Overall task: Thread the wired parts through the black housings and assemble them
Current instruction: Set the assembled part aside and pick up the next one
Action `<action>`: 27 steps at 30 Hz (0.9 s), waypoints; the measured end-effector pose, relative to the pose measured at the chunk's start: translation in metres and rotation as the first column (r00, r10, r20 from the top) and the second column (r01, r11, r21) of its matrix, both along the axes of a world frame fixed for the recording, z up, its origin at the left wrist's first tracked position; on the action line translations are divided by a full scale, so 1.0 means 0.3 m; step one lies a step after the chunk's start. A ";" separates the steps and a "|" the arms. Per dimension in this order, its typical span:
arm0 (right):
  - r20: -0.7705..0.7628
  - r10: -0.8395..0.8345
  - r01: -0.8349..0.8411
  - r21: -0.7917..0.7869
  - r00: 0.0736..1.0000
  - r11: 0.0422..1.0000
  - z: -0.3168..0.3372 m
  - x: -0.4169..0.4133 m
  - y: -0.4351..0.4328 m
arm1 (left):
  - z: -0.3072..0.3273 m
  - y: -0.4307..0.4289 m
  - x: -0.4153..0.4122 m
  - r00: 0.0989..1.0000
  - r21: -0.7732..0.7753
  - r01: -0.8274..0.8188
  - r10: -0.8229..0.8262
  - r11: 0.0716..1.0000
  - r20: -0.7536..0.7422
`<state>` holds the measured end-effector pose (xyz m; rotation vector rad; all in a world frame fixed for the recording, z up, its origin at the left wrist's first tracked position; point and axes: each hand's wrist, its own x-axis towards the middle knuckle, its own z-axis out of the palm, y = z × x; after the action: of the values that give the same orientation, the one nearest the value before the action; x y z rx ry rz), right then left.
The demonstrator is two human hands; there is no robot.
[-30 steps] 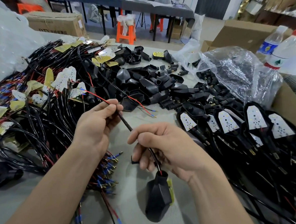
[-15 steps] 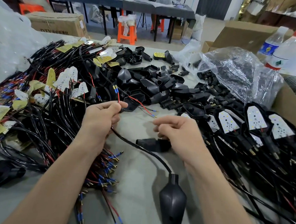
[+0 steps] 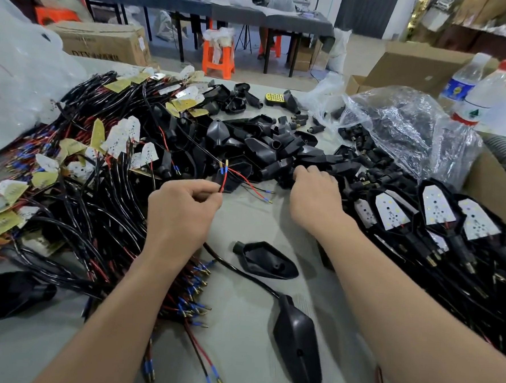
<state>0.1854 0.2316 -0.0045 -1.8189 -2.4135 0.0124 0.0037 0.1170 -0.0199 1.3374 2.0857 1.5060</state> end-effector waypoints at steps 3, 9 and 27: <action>0.106 0.018 -0.027 0.077 0.994 0.997 0.000 -0.012 0.028 | 0.003 0.001 -0.006 1.000 0.003 0.000 -0.001 1.000 0.029; 0.102 0.080 -0.090 0.094 0.992 0.992 -0.022 -0.009 0.019 | 0.000 0.014 -0.006 0.989 0.067 -0.014 0.004 0.998 0.150; -0.337 -0.067 0.052 -0.053 0.939 0.997 0.122 -0.016 -0.146 | 0.047 0.033 -0.054 0.320 0.274 0.115 -0.297 0.955 0.900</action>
<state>0.1806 0.1877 0.0322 -1.7380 -2.1343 0.3459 -0.0125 0.1271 -0.0057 0.4234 0.9750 1.7145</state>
